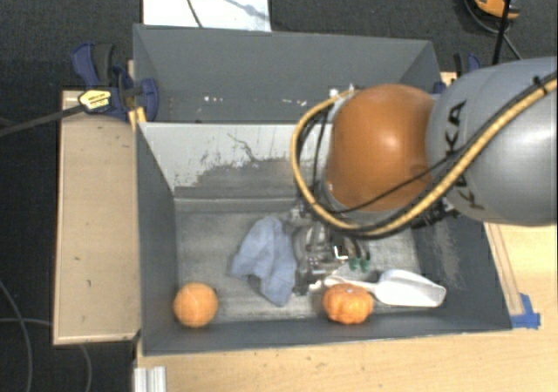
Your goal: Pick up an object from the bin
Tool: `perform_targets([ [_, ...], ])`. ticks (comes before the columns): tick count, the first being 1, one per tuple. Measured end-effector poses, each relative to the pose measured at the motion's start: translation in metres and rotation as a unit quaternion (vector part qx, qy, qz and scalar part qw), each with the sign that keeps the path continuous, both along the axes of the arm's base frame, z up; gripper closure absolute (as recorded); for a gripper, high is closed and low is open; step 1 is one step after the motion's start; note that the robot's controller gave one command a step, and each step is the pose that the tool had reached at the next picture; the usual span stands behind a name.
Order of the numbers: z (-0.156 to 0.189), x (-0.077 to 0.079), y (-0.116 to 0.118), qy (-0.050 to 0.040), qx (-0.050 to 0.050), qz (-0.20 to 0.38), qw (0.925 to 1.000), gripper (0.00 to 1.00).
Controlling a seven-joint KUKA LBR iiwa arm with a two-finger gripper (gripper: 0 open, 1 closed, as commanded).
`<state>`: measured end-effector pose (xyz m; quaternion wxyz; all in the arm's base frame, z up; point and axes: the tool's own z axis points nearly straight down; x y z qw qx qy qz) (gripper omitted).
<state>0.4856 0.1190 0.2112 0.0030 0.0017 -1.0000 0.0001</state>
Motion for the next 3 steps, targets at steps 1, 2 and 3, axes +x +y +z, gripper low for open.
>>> perform_targets([
  [1,0.004,0.002,-0.001,-0.0042,0.001,-0.002,1.0,0.0],
  [2,-0.036,0.024,0.006,-0.0088,0.002,-0.001,1.0,0.0],
  [3,-0.105,0.04,0.027,-0.0065,0.001,0.032,0.9995,0.0],
])
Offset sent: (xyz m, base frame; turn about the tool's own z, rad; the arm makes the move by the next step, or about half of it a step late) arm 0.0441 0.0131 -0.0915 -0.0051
